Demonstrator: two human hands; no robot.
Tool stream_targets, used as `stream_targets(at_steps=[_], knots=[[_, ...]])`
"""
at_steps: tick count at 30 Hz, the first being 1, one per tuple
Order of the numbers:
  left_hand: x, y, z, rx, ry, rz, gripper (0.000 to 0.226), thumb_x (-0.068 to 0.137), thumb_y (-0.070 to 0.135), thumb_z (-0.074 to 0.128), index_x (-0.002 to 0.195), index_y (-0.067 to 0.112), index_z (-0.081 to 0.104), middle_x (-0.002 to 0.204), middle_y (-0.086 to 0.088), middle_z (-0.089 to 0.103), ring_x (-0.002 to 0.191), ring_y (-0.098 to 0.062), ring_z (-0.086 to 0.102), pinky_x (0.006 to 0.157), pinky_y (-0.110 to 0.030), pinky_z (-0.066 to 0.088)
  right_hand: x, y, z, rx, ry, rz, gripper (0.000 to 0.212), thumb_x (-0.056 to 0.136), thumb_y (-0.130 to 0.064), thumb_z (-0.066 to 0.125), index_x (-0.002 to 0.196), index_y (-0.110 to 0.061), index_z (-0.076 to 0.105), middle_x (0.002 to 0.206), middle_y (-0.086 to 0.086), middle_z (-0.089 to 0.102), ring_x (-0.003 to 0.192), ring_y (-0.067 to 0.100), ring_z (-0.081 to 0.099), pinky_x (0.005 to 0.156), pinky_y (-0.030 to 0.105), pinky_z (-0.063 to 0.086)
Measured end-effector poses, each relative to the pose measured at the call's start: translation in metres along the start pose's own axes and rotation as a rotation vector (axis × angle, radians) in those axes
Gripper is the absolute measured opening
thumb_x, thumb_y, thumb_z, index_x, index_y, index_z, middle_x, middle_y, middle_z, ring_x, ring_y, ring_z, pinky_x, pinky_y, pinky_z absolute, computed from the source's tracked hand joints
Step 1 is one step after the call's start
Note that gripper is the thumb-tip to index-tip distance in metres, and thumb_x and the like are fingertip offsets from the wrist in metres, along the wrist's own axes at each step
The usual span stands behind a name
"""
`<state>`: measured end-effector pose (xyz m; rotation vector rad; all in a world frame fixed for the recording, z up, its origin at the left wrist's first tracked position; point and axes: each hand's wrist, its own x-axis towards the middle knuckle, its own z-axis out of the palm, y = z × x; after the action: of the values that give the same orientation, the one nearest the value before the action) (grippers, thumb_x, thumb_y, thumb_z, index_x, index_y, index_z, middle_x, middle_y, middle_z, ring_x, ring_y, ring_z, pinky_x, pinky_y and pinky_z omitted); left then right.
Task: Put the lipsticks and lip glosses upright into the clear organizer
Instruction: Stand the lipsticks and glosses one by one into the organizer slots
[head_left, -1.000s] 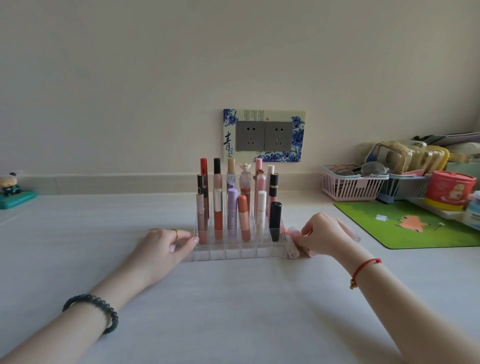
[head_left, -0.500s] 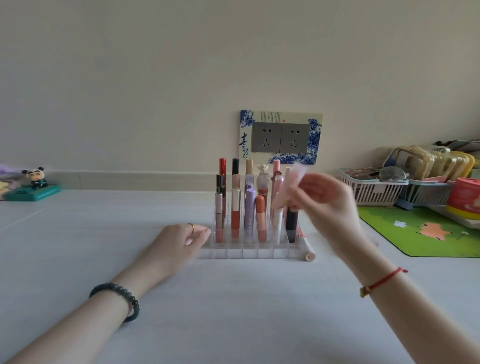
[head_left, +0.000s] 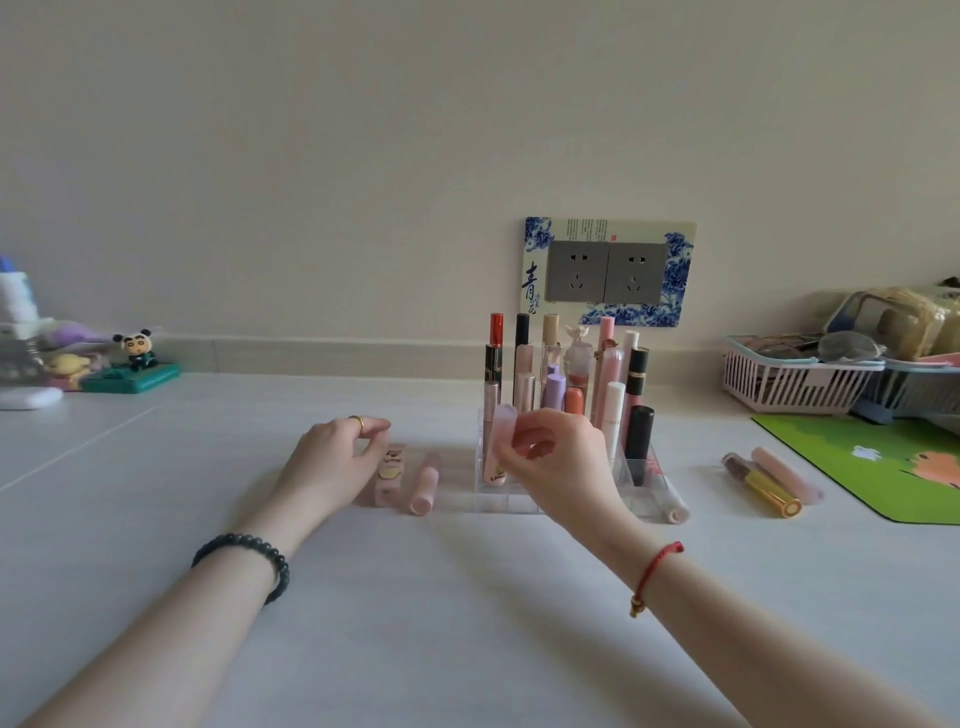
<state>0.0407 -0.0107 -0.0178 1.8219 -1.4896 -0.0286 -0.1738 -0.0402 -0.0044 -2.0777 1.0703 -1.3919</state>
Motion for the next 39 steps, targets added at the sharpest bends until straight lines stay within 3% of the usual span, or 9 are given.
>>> stream_targets(at_steps=[7,12,16,21,25,29,32,35,39], knots=[[0.000,-0.004,-0.001,0.009,-0.072,-0.045,0.048,0.083,0.045,0.051,0.122,0.017,0.057,0.124,0.002,0.061,0.121,-0.017,0.051,0.103,-0.032,0.037,-0.005,0.001,0.004,-0.136,-0.041,0.004,0.026,0.084,-0.033,0.056,0.066,-0.016,0.063,0.061,0.000,0.058,0.051,0.006,0.044,0.048,0.012,0.039],[-0.004,-0.006,-0.002,0.031,-0.301,-0.018,0.072,0.080,0.061,0.049,0.139,0.024,0.034,0.146,0.010,0.036,0.135,-0.012,0.032,0.110,-0.031,0.027,-0.009,0.001,0.007,-0.276,0.005,0.051,0.040,0.086,-0.047,0.047,0.069,-0.019,0.069,0.061,0.003,0.063,0.052,0.012,0.049,0.044,0.021,0.038],[-0.002,-0.011,-0.002,0.061,-0.456,-0.034,0.126,0.038,0.097,0.039,0.141,0.025,0.026,0.143,0.008,0.042,0.131,-0.012,0.039,0.110,-0.033,0.031,-0.011,0.002,0.006,-0.321,0.008,0.069,0.036,0.085,-0.050,0.047,0.076,-0.022,0.069,0.068,-0.001,0.065,0.069,0.013,0.056,0.050,0.022,0.042],[-0.005,-0.009,-0.005,-0.090,-0.496,-0.036,0.147,0.017,0.095,0.049,0.143,0.025,0.021,0.126,0.017,0.045,0.116,0.000,0.043,0.099,-0.018,0.030,-0.013,-0.002,0.004,-0.308,-0.007,0.085,0.034,0.085,-0.049,0.048,0.081,-0.023,0.070,0.072,-0.002,0.068,0.075,0.013,0.058,0.055,0.024,0.045],[-0.006,-0.014,-0.006,-0.107,-0.482,-0.040,0.142,0.021,0.092,0.053,0.143,0.028,0.021,0.138,0.014,0.040,0.117,0.003,0.036,0.098,-0.016,0.026,-0.013,-0.001,0.004,-0.328,-0.010,0.093,0.036,0.085,-0.050,0.047,0.085,-0.023,0.070,0.072,-0.005,0.066,0.076,0.012,0.057,0.052,0.022,0.041],[-0.006,-0.015,-0.006,-0.134,-0.454,-0.040,0.141,0.020,0.089,0.059,0.142,0.026,0.025,0.131,0.016,0.042,0.116,0.004,0.037,0.097,-0.016,0.025,-0.013,-0.001,0.002,-0.348,-0.013,0.068,0.038,0.084,-0.050,0.049,0.082,-0.019,0.070,0.070,-0.001,0.066,0.075,0.012,0.058,0.052,0.025,0.045],[-0.007,-0.012,-0.007,-0.171,-0.424,-0.023,0.140,0.020,0.085,0.063,0.141,0.024,0.028,0.126,0.016,0.044,0.115,0.004,0.039,0.096,-0.015,0.026,-0.012,-0.003,-0.007,-0.308,0.011,0.031,0.030,0.082,-0.048,0.055,0.087,-0.021,0.068,0.068,-0.009,0.059,0.076,0.006,0.056,0.054,0.021,0.046],[-0.007,-0.006,-0.011,-0.231,-0.316,0.031,0.139,0.016,0.087,0.060,0.139,0.027,0.032,0.126,0.017,0.049,0.113,0.007,0.043,0.094,-0.014,0.030,-0.013,-0.008,-0.016,-0.126,0.022,0.011,0.018,0.080,-0.036,0.062,0.087,-0.020,0.067,0.059,-0.014,0.051,0.052,0.002,0.047,0.048,0.012,0.035],[-0.013,0.024,-0.018,-0.345,-0.113,0.276,0.107,0.034,0.071,0.074,0.128,0.037,0.038,0.113,0.030,0.046,0.101,0.026,0.043,0.088,0.001,0.031,-0.019,-0.021,-0.025,0.187,-0.135,0.051,0.005,0.081,-0.028,0.063,0.083,-0.023,0.065,0.061,0.002,0.060,0.050,0.004,0.047,0.049,0.014,0.041]])
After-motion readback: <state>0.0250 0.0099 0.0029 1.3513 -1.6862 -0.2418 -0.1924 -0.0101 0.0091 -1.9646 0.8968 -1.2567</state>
